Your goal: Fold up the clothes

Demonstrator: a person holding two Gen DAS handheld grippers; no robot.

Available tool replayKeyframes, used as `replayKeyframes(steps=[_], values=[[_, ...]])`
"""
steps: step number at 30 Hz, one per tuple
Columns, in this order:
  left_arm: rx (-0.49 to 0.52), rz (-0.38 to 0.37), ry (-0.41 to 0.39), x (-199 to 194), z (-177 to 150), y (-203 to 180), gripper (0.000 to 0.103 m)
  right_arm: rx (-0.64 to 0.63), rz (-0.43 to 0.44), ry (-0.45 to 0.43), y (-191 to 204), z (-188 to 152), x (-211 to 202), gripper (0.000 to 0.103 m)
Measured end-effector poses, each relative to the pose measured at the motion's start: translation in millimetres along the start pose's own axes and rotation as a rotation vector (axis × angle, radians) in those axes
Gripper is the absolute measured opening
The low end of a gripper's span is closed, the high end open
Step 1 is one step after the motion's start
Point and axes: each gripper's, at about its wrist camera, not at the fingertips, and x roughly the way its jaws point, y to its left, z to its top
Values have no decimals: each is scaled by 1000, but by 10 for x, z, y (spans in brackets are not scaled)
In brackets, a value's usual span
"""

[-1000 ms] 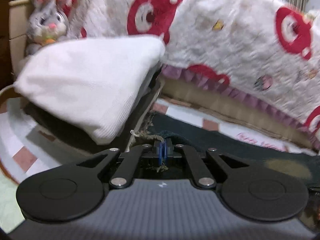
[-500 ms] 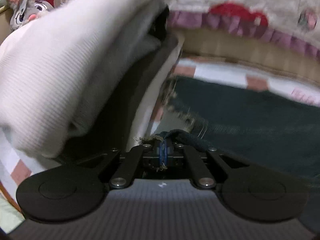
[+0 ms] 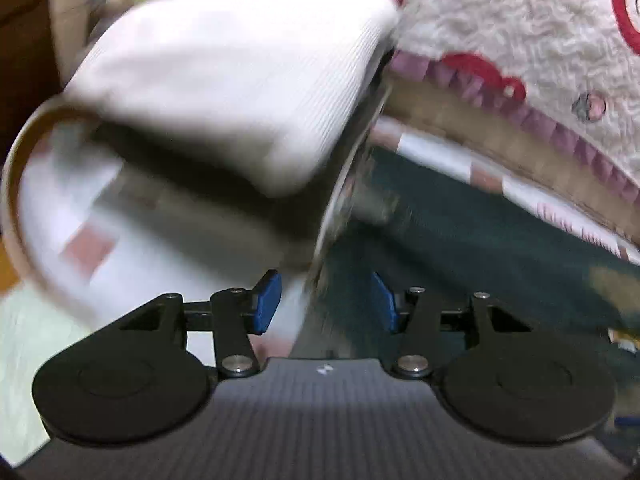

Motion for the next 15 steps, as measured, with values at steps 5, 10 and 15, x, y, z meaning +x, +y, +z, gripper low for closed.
replayKeyframes(steps=[5, 10, 15], values=[[-246, -60, 86, -118, -625, 336, 49, -123, 33, 6, 282, 15, 56, 57], [-499, -259, 96, 57, -897, 579, 49, -303, -77, 54, 460, -26, 228, 49], [-429, -247, 57, 319, -731, 402, 49, -180, -24, 9, 112, 365, 305, 12]])
